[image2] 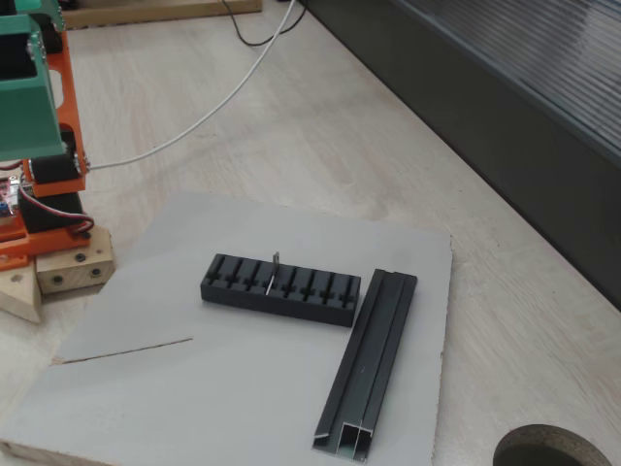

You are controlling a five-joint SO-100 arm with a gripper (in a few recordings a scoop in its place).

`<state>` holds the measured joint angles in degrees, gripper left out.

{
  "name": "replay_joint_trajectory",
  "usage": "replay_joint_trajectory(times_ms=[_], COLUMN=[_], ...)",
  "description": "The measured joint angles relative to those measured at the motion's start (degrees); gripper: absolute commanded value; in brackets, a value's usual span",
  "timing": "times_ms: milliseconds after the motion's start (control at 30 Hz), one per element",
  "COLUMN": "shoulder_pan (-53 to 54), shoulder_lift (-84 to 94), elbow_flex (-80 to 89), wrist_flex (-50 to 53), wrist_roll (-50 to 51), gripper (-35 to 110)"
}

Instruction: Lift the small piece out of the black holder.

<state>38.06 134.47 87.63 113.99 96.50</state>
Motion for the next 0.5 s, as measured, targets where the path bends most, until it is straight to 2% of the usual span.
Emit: replay_joint_trajectory(times_ms=[500], shoulder_pan=[-37.4], shoulder_lift=[-9.1], elbow_flex=[-0.3], wrist_flex=[0.0], wrist_roll=[0.0], gripper=[14])
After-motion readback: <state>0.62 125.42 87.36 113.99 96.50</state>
